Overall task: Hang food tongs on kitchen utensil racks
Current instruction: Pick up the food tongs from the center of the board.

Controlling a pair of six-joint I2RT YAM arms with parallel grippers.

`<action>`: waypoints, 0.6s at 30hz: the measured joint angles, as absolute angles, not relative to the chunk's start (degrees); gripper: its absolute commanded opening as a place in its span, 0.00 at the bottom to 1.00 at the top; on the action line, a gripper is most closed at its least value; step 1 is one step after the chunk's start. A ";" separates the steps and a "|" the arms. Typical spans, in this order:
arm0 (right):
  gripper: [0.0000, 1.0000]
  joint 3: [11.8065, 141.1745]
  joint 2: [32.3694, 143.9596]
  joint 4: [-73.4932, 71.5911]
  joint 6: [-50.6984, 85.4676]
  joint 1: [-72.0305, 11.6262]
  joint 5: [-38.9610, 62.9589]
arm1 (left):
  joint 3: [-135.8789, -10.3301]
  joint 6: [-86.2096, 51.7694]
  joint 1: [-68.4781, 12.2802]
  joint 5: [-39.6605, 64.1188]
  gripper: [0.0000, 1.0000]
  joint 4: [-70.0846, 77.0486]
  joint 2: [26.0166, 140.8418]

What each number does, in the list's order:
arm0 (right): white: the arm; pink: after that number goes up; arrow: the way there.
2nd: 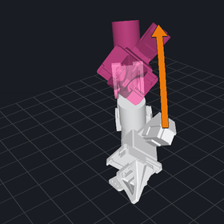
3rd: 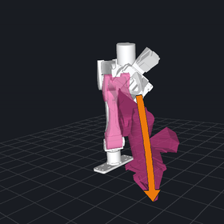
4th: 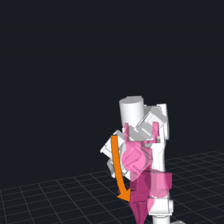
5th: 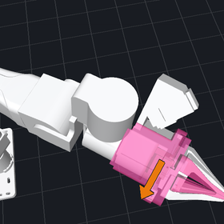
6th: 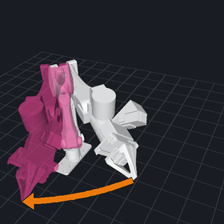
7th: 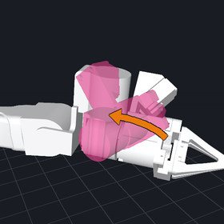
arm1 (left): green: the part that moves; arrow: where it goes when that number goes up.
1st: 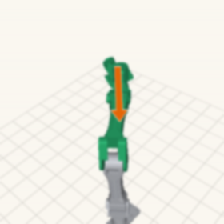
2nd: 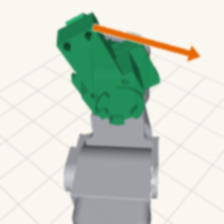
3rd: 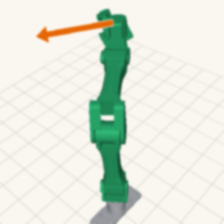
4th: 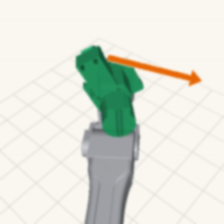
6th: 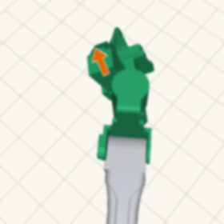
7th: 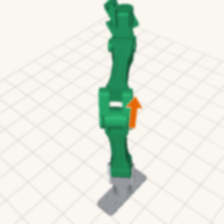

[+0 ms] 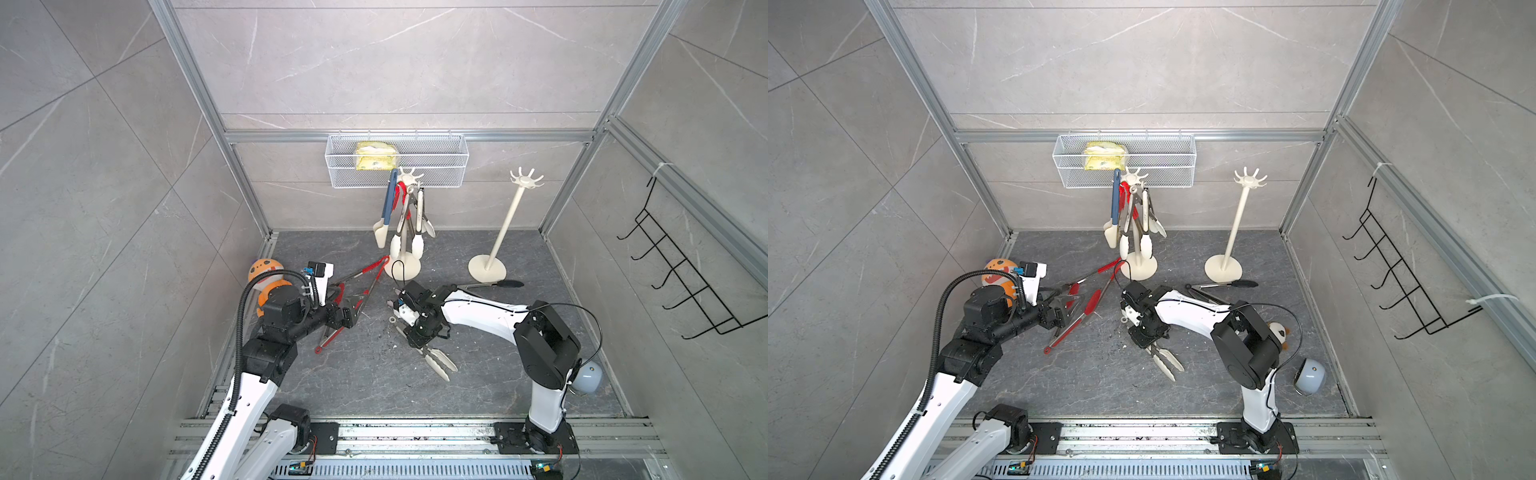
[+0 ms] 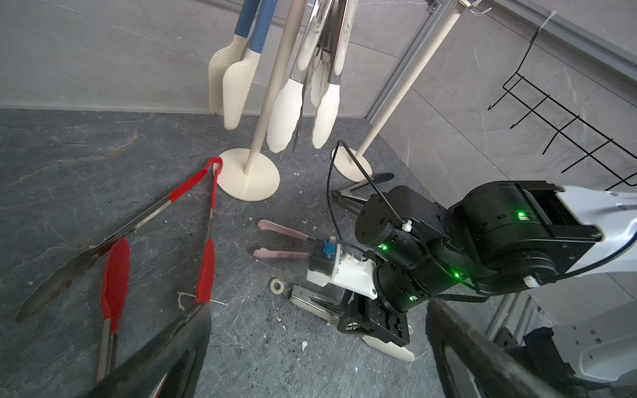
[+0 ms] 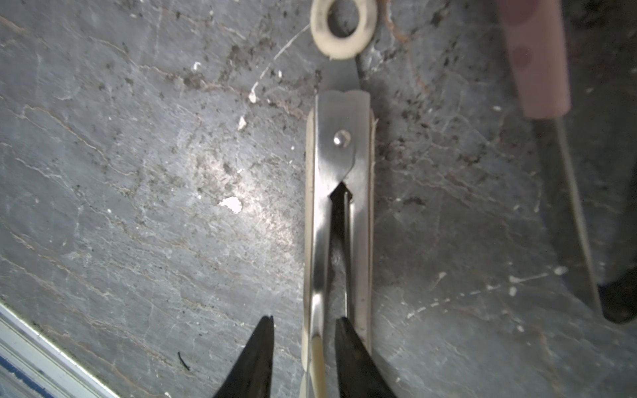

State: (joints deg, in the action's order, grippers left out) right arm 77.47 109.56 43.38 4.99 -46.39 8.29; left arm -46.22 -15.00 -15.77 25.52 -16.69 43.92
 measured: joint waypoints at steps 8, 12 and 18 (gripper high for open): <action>0.32 76.66 110.96 43.53 4.89 -46.39 8.32 | -46.15 -14.98 -15.77 25.50 1.00 -16.75 43.92; 0.29 76.31 111.68 43.53 4.89 -46.50 8.27 | -46.13 -14.98 -15.77 25.50 1.00 -16.75 43.92; 0.22 76.31 112.33 43.44 4.86 -46.50 7.84 | -46.13 -14.96 -15.77 25.50 1.00 -16.75 43.92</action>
